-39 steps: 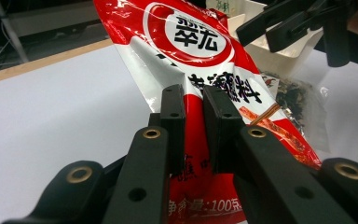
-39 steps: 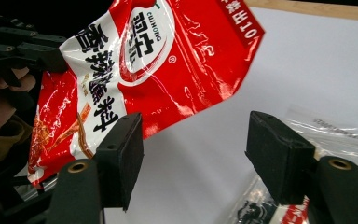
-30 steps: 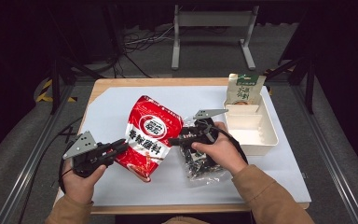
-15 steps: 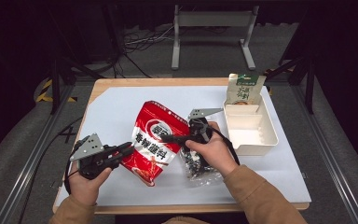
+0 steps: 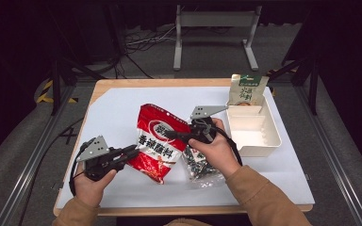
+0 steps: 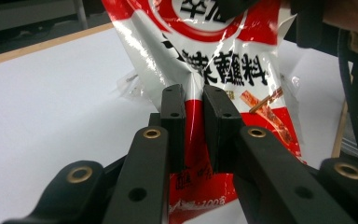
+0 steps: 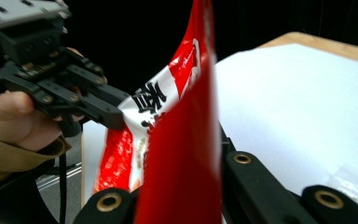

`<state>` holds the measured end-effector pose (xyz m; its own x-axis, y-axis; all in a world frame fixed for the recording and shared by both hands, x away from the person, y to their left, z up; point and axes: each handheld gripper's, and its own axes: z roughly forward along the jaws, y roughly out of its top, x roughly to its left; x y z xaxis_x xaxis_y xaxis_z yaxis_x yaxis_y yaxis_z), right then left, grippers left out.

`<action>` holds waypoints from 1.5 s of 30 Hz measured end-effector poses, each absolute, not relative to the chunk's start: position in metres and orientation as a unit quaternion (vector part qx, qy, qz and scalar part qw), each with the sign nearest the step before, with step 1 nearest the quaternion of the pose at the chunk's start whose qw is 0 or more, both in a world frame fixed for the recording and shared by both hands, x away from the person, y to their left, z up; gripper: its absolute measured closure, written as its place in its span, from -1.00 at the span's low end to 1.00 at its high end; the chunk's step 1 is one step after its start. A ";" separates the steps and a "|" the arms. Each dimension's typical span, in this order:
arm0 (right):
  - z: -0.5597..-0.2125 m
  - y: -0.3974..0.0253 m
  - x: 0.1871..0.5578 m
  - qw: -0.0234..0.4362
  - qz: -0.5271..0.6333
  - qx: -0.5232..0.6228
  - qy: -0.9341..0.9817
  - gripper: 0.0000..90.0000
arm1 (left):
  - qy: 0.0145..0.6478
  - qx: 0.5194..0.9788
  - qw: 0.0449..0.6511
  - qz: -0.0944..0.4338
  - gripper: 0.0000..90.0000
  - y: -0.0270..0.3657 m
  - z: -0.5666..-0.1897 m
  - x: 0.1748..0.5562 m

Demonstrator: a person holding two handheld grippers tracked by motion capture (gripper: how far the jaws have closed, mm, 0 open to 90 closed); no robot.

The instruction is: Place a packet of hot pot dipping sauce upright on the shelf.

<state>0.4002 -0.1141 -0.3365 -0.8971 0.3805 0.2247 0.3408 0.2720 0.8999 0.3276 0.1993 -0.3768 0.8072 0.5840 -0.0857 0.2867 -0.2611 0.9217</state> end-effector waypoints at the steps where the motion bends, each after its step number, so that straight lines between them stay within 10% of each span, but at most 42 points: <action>1: -0.334 -0.114 0.399 0.020 0.560 0.222 0.798 0.99 | 0.280 0.782 0.540 0.136 0.76 0.199 -0.377 0.328; 45: -0.248 -0.181 0.404 0.169 0.506 0.141 0.834 0.99 | 0.334 0.768 0.533 0.125 0.46 0.225 -0.393 0.345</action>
